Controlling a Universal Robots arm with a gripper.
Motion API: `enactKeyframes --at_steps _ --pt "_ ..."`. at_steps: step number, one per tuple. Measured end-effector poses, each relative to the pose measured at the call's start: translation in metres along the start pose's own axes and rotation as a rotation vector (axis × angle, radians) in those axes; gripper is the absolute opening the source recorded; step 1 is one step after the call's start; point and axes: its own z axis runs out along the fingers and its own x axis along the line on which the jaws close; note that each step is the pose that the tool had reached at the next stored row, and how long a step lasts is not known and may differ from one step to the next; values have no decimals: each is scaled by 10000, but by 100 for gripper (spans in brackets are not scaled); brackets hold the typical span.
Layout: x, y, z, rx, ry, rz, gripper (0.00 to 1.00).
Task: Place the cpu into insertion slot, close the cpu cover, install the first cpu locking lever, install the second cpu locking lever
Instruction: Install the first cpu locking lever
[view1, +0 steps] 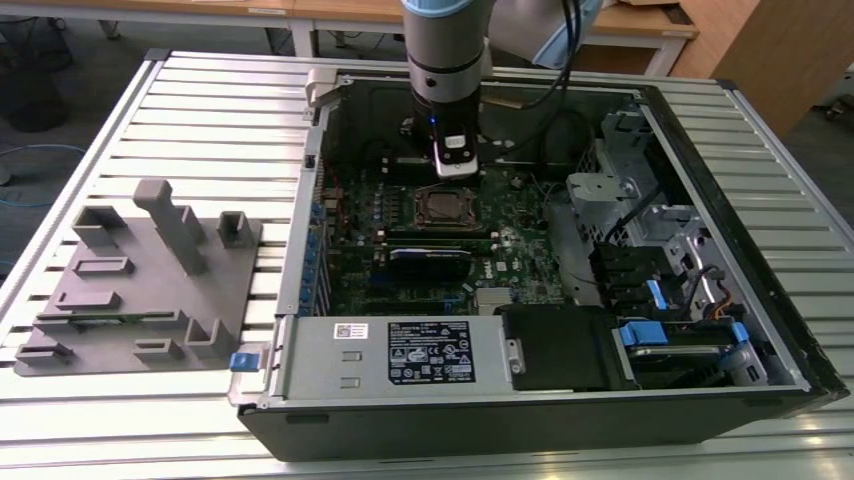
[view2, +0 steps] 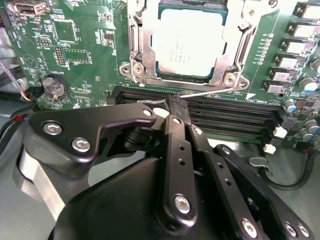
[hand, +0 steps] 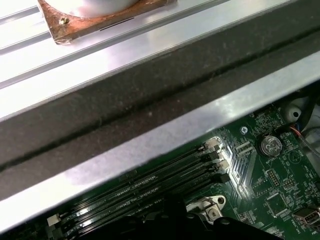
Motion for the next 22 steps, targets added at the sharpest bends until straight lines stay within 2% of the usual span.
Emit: enactKeyframes --at_steps 8,21,22 --pt "8 -3 54 150 -71 -23 11" --pt "32 41 72 281 -138 -47 11" --pt "33 42 73 311 -151 -49 11"
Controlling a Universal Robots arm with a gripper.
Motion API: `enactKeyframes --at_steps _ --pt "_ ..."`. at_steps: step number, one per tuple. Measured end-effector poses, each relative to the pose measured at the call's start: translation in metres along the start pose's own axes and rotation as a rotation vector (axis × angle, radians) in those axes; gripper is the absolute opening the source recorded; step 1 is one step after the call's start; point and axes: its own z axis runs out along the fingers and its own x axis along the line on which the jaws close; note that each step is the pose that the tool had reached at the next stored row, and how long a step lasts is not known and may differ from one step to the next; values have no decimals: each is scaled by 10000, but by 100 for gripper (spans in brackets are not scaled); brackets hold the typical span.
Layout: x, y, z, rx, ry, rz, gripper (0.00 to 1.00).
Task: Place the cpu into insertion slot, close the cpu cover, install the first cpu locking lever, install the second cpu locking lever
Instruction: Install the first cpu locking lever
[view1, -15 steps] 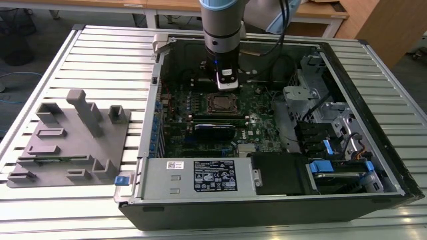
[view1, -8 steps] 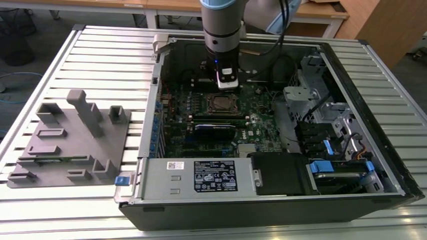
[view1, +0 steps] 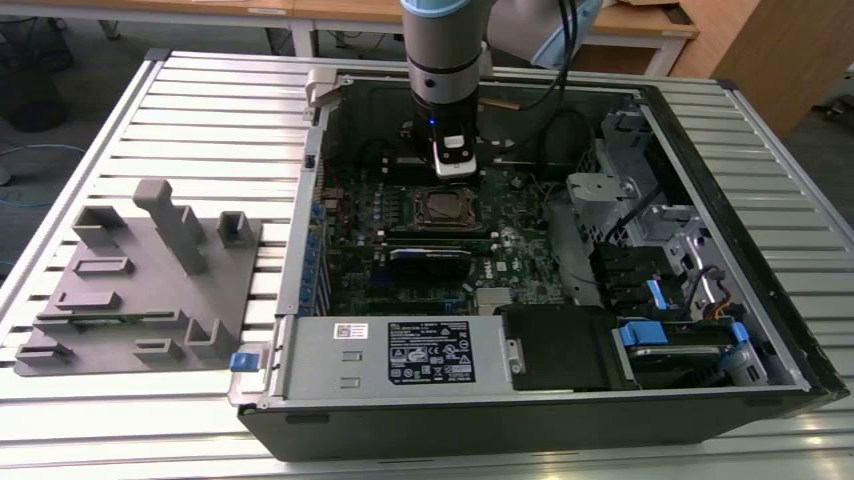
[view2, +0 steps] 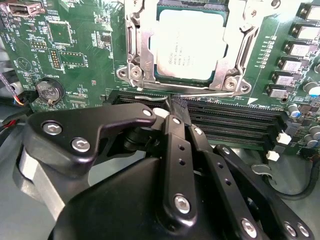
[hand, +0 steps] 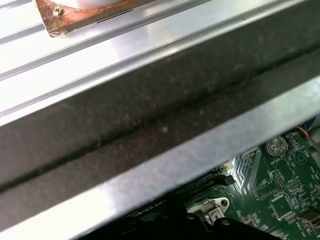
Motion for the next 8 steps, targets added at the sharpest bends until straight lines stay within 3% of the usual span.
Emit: enactKeyframes --at_steps 8 --pt "-8 2 15 477 -230 -80 11"
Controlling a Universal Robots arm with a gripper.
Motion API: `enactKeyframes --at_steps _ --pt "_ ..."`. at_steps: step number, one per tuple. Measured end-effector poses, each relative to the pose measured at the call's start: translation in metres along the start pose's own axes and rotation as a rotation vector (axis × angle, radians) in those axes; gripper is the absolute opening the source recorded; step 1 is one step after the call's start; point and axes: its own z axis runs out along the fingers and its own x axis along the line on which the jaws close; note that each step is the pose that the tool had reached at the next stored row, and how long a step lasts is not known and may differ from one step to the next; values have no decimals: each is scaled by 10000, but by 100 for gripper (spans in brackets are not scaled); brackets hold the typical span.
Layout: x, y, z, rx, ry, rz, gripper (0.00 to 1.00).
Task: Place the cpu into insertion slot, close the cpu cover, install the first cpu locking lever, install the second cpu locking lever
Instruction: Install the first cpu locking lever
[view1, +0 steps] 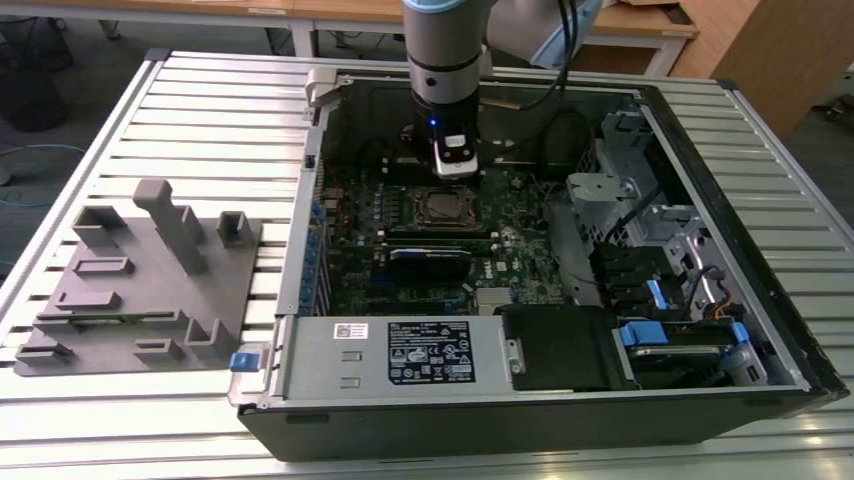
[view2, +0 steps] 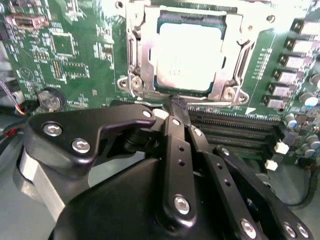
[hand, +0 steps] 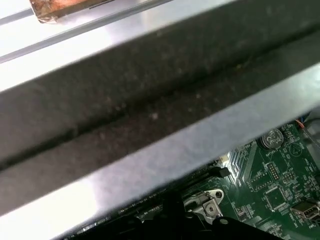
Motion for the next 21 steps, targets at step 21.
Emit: enactKeyframes --at_steps 21 --pt "27 55 12 193 -93 -32 11"
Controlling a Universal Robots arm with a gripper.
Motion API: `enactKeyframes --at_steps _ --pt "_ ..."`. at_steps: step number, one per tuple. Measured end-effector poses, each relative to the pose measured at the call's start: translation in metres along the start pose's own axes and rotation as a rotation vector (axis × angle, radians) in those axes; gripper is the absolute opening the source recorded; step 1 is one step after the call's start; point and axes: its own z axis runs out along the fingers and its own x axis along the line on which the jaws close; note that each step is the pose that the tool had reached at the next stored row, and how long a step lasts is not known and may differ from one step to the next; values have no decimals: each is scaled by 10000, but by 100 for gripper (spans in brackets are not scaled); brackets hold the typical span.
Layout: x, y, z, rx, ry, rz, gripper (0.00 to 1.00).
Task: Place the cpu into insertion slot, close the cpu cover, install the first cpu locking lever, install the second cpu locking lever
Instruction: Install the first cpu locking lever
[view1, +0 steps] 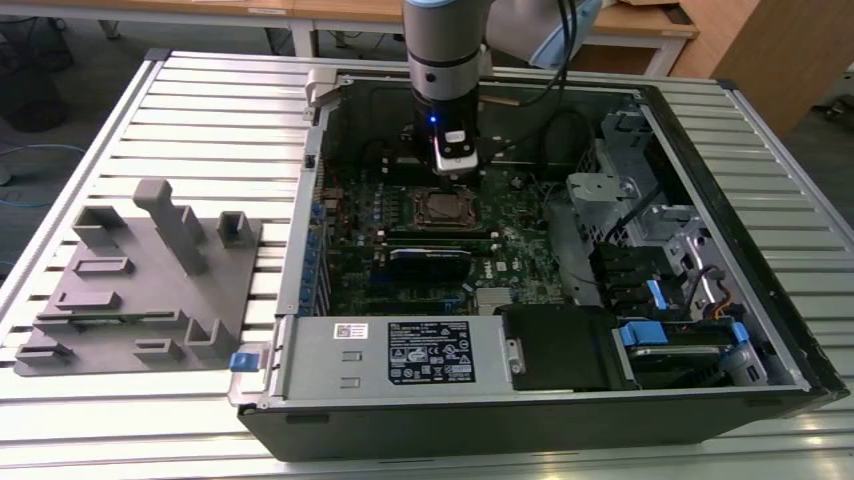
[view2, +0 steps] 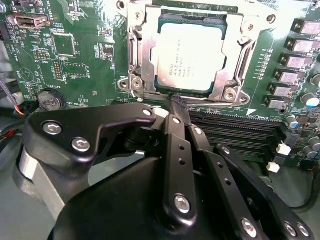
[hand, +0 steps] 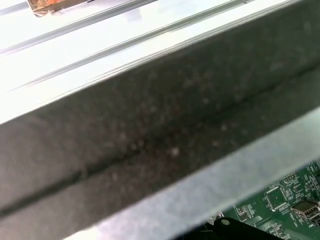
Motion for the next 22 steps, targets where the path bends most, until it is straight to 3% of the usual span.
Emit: enactKeyframes --at_steps 22 --pt "28 64 -18 3 -1 0 11"
